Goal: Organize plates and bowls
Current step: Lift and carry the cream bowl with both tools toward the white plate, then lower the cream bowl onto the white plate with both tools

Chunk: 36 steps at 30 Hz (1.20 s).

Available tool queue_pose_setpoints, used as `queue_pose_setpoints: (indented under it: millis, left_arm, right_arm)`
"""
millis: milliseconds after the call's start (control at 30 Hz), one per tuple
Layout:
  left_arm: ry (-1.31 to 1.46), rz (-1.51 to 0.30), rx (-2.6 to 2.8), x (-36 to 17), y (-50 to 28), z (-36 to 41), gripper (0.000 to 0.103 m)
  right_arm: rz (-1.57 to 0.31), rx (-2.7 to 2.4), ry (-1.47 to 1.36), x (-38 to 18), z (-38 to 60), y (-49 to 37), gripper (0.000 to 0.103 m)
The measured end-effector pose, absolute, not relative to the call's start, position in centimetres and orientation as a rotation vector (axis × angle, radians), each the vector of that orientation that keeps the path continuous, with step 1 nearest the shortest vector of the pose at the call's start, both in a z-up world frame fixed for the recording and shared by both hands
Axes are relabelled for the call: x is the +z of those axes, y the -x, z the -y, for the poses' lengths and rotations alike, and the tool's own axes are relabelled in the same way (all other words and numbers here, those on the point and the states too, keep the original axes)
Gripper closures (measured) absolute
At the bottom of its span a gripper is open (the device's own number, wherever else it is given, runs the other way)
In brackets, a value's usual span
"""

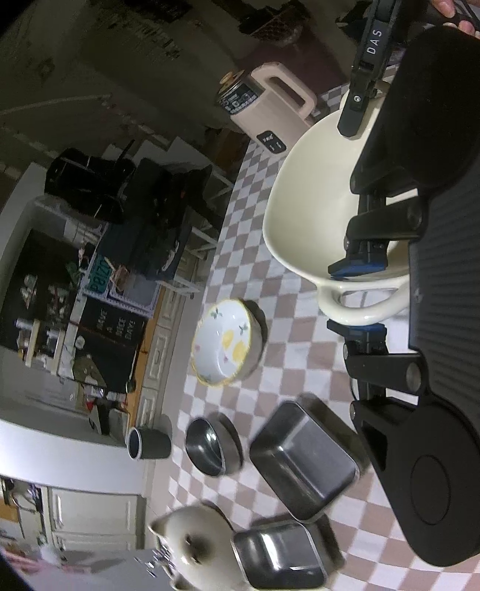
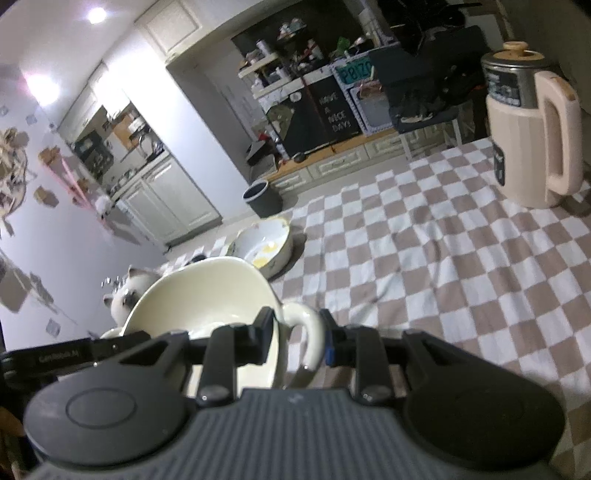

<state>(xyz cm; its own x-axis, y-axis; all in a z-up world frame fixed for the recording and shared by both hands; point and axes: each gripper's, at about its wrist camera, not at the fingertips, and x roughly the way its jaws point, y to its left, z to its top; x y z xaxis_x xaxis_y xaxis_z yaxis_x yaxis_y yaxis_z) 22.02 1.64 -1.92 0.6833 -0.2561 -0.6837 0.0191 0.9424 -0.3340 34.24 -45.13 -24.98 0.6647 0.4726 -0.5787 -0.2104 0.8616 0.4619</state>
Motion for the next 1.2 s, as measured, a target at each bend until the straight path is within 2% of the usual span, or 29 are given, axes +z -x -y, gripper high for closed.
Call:
queue_pose_setpoints:
  millis: [567, 1200]
  left_arm:
    - [0.436, -0.908, -0.018, -7.9, -20.0, -8.7, 0.074]
    - [0.479, -1.015, 0.028, -12.8, -22.2, -10.3, 0.066]
  right_arm:
    - [-0.948, 0.445, -0.201, -28.7, 36.6, -35.4, 0.071]
    - [-1.048, 0.389, -0.107, -31.0, 33.3, -36.2, 0.072]
